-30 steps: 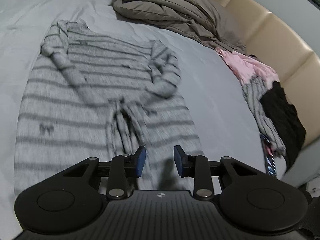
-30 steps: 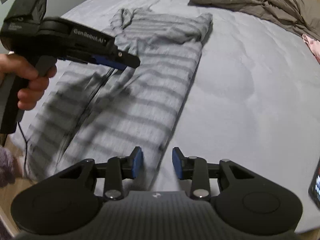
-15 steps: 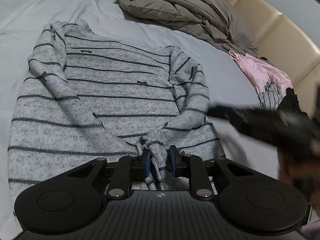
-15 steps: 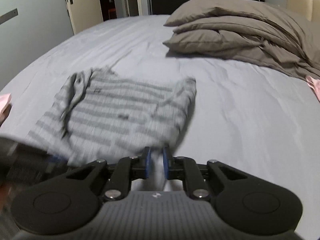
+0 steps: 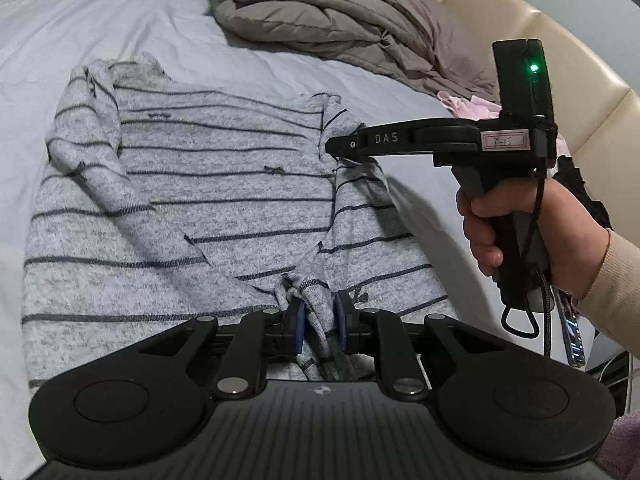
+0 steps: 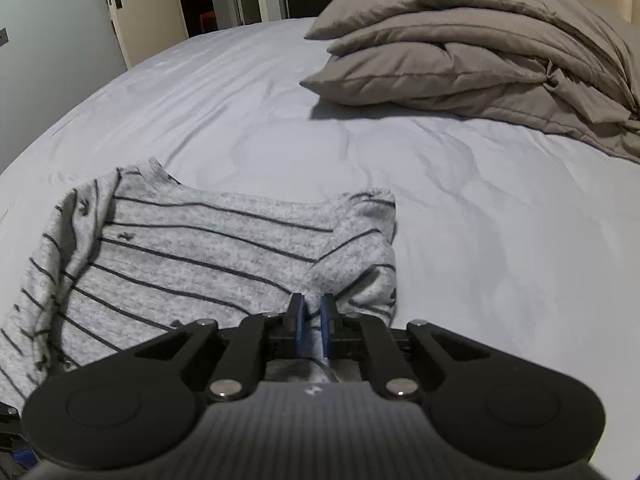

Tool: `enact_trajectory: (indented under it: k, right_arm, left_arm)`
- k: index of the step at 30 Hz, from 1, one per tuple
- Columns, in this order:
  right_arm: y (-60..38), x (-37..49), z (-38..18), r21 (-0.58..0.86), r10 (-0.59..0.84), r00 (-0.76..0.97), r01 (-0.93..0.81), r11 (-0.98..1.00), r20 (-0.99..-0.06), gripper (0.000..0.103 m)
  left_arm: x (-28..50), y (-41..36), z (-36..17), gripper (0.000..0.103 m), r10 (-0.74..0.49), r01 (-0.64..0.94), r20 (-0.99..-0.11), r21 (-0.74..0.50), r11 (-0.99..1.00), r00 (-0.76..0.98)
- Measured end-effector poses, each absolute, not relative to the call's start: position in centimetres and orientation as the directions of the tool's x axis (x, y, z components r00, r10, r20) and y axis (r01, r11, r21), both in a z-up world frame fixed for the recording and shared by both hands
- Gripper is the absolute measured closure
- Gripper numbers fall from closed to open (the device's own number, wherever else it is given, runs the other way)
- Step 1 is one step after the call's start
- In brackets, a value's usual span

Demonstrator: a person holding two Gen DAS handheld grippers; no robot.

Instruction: Fold clothes

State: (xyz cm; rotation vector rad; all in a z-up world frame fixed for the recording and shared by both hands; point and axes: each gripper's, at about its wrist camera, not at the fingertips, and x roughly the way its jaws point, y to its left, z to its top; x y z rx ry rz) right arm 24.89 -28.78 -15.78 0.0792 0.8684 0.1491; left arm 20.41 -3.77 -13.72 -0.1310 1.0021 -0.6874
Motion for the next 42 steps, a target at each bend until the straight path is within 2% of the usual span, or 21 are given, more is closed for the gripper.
enact_trajectory:
  k: [4,5,6,7,10,17,19,21,22,31,35,42]
  right_arm:
    - [-28.6,22.2,-13.2,0.145,0.191,0.651,-0.124,0.982,-0.735,0.084]
    - [-28.5,21.3,-12.5,0.149,0.200,0.651,-0.134,0.980,-0.733,0.080]
    - [-28.5,20.2,-11.9,0.151,0.207,0.653,-0.142,0.978,-0.729,0.068]
    - [-28.5,19.2,-11.5,0.151,0.213,0.656,-0.150,0.977,-0.725,0.064]
    - [-28.3,15.1,-10.3,0.156,0.241,0.640,-0.187,0.970,-0.729,0.064]
    - [-27.7,5.2,-9.4,0.205,0.323,0.568,-0.263,0.943,-0.757,0.063]
    - [-27.7,2.6,-9.4,0.238,0.363,0.536,-0.289,0.927,-0.762,0.058]
    - [-27.6,0.1,-9.6,0.255,0.391,0.507,-0.318,0.913,-0.768,0.056]
    - [-27.5,-1.2,-9.7,0.261,0.404,0.493,-0.333,0.906,-0.771,0.056]
    - [-27.4,-9.8,-12.1,0.333,0.474,0.368,-0.385,0.861,-0.800,0.054]
    - [-27.0,-11.8,-13.9,0.355,0.494,0.296,-0.416,0.837,-0.818,0.054]
    - [-26.5,-12.3,-17.3,0.350,0.466,0.223,-0.415,0.840,-0.856,0.053]
  left_arm:
    - [18.9,-2.2,-11.4,0.087,-0.584,0.494,-0.715,-0.374,0.785,0.386]
    - [18.4,-1.6,-10.8,0.087,-0.575,0.497,-0.712,-0.358,0.790,0.402]
    - [17.9,-1.0,-10.2,0.087,-0.570,0.500,-0.708,-0.345,0.794,0.416]
    - [17.4,-0.3,-9.5,0.087,-0.566,0.501,-0.705,-0.337,0.798,0.428]
    - [15.5,2.2,-7.8,0.080,-0.547,0.477,-0.696,-0.323,0.817,0.465]
    - [8.8,7.7,-5.5,0.079,-0.507,0.458,-0.700,-0.281,0.843,0.503]
    - [6.9,9.0,-5.6,0.076,-0.498,0.449,-0.709,-0.280,0.848,0.498]
    - [4.8,10.1,-5.9,0.064,-0.486,0.439,-0.723,-0.277,0.855,0.491]
    - [3.8,10.6,-6.1,0.061,-0.484,0.440,-0.726,-0.274,0.855,0.489]
    - [-2.8,12.7,-8.1,0.060,-0.522,0.532,-0.774,-0.291,0.796,0.358]
    - [-4.3,12.6,-10.2,0.060,-0.490,0.576,-0.831,-0.272,0.771,0.263]
    - [-4.4,12.4,-13.9,0.060,-0.445,0.578,-0.876,-0.269,0.771,0.187]
